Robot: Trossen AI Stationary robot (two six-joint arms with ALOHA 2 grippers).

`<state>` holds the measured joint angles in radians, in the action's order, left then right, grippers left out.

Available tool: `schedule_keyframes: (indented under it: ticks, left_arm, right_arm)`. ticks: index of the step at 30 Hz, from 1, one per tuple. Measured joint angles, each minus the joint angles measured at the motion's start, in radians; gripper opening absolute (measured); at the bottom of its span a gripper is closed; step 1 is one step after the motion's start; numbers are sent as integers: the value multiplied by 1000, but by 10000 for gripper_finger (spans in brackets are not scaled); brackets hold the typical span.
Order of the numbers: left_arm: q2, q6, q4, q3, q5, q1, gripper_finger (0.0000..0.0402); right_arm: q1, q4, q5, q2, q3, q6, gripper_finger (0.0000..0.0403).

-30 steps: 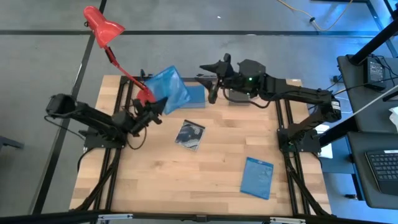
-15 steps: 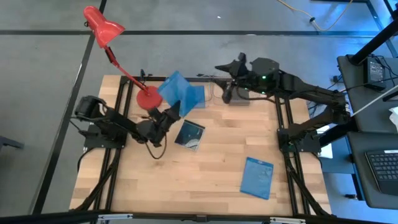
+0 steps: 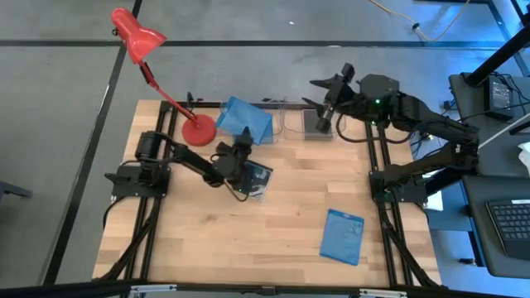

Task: Pick & place jewel cases by type
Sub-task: Put the left blue cd case into the left transparent bin

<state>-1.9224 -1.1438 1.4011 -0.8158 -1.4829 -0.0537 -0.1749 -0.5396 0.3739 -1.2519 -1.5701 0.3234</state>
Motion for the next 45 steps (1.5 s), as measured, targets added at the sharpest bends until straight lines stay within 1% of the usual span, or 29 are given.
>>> schedule_keyframes:
  ticks: [3, 6, 8, 11, 13, 16, 18, 20, 23, 26, 28, 31, 36, 42, 45]
  left_arm:
    - [-37, 17, -27, -63, -14, 16, 24]
    - [-68, 39, -77, -113, -57, 24, 24]
    - [-85, 9, -90, -134, -82, 27, 24]
    - [-97, -33, -126, -144, -87, 32, 24]
    - [-106, -65, -156, -146, -87, 35, 24]
    - [-117, -103, -187, -145, -87, 38, 21]
    - [-131, -129, -212, -145, -87, 42, 19]
    - [-149, -161, -206, -146, -86, 44, 18]
    - [-168, -220, -210, -145, -86, 44, 18]
    - [-186, -247, -210, -147, -87, 43, 18]
    - [-200, -260, -211, -164, -89, 49, 18]
    - [-223, -243, -208, -202, -88, 73, 18]
    - [-251, -228, -231, -263, -87, 102, 18]
    - [-254, -146, -270, -264, -88, 117, 18]
    - [-254, -186, -291, -264, -87, 120, 18]
  right_arm:
    - [-7, -37, 0, 2, 6, 24, 234]
    - [-29, -101, 0, 2, 8, 26, 234]
    - [-47, -132, 0, 2, 8, 26, 234]
    - [-73, -162, -9, 5, 9, 22, 234]
    - [-94, -171, -73, 5, 9, 11, 234]
    - [-132, -179, -270, 6, 21, -18, 234]
    - [-152, -169, -388, 21, 69, -51, 234]
    - [-164, -122, -440, 49, 155, -73, 234]
    - [-176, 24, -446, 116, 335, -110, 234]
    - [-177, 194, -446, 192, 502, -150, 234]
    - [-177, 301, -447, 239, 583, -190, 234]
    - [-177, 403, -447, 287, 663, -243, 234]
    - [-177, 415, -447, 331, 691, -262, 234]
    - [-177, 401, -447, 349, 683, -236, 234]
    - [-177, 395, -447, 348, 683, -234, 234]
